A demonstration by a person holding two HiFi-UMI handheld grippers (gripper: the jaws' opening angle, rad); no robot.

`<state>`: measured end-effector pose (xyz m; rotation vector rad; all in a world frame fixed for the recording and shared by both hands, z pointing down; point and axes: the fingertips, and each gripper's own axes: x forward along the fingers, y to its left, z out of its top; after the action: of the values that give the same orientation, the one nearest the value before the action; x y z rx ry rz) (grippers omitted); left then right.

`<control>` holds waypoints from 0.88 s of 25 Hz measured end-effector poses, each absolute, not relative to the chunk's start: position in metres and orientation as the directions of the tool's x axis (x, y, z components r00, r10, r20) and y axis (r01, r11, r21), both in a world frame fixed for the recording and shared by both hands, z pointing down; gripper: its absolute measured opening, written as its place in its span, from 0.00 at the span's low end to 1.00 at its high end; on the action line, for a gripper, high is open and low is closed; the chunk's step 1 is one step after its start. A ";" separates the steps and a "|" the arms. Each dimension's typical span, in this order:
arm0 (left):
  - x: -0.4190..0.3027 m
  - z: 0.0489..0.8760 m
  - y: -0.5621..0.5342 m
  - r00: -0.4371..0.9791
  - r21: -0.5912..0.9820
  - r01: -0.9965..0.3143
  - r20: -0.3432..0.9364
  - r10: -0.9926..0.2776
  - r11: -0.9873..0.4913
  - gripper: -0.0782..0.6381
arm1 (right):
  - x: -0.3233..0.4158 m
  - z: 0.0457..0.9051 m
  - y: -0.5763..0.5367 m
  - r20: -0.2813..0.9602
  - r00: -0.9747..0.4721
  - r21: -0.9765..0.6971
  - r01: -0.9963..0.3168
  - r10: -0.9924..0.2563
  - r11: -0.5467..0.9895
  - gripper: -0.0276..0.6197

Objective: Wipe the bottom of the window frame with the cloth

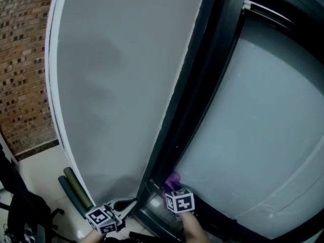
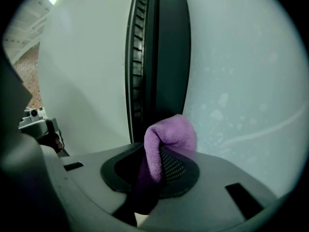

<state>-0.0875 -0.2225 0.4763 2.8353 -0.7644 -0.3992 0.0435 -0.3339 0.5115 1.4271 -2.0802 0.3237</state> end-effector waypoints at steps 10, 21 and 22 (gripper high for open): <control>-0.071 0.474 -0.216 0.859 0.222 -0.439 -0.181 -0.479 -0.871 0.11 | 0.039 0.504 -0.269 0.492 -0.438 0.001 -0.864 -0.753 0.504 0.17; -0.056 0.434 -0.234 0.868 0.198 -0.431 -0.177 -0.465 -0.880 0.11 | 0.100 0.444 -0.173 0.167 -0.431 -0.055 -0.902 -0.887 0.428 0.17; -0.055 0.431 -0.239 0.866 0.199 -0.437 -0.170 -0.470 -0.877 0.11 | 0.105 0.441 -0.170 0.169 -0.425 -0.057 -0.905 -0.889 0.422 0.17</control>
<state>-0.0549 -0.2393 0.4308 2.8849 -0.7064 -0.3206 0.1047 -0.1704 0.4410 1.6176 -2.5521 0.2115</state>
